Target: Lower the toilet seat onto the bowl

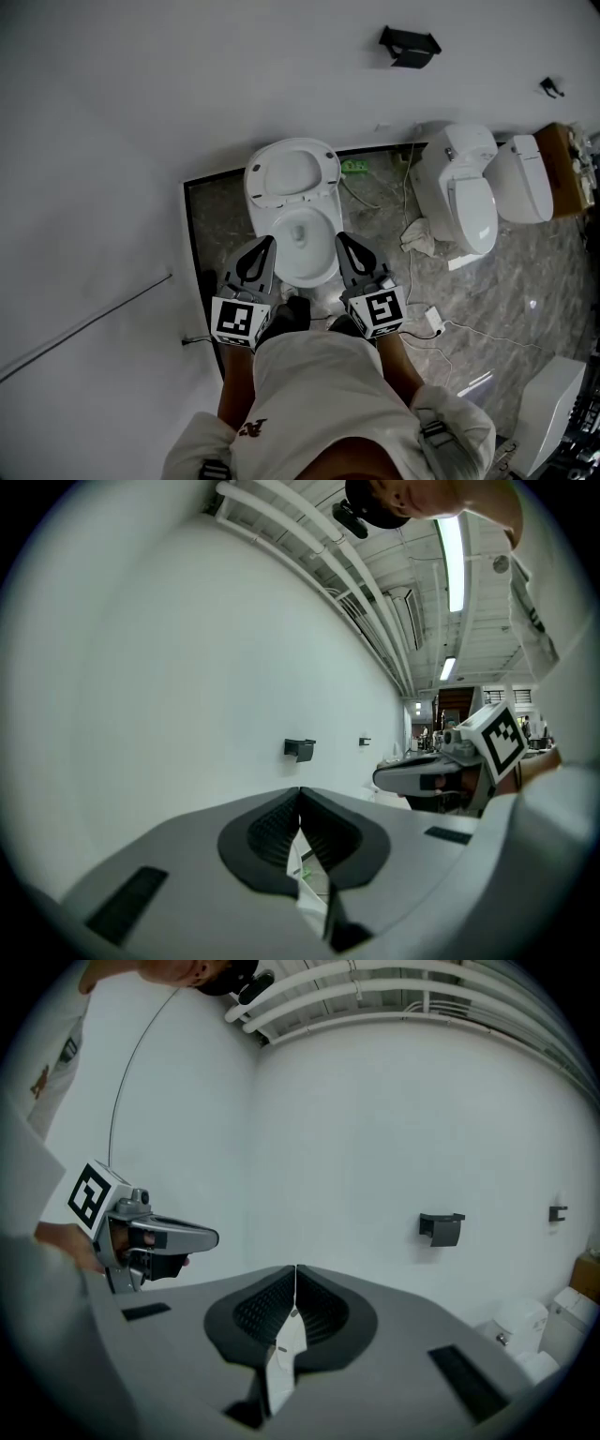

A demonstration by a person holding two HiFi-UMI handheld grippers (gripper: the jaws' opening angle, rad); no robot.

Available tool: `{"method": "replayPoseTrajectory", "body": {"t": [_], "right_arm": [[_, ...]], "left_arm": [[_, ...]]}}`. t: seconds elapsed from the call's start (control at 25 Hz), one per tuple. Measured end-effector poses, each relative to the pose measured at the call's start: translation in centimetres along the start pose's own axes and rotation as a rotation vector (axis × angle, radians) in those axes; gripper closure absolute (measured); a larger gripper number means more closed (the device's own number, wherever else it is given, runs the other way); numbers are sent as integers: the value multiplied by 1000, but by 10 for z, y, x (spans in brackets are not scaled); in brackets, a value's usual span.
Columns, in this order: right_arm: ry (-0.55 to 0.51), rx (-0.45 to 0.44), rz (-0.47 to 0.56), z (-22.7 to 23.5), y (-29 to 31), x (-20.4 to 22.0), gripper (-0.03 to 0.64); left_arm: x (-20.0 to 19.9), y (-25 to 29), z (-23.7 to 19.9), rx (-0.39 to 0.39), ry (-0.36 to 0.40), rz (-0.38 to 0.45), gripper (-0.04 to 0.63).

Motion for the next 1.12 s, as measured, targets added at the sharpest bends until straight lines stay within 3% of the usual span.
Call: {"method": "replayPoseTrajectory", "body": {"t": [0.56,1.12], "right_arm": [[-30,106,-43,16,32,15,594],[-64,26,-42,41,82,30,594]], "left_arm": [[18,41,-35,59,16,-30,571],[30,91,-60,22,10,-28,571]]}}
Point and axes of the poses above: the fingertips, and each gripper's own axes: y forward along the fingers, z to its right, x out of its underside, the point moved 5 cm from there along -y, backward along the fingers, and after that the axes turned 6 degrees about -y, right-handed, at the moved point
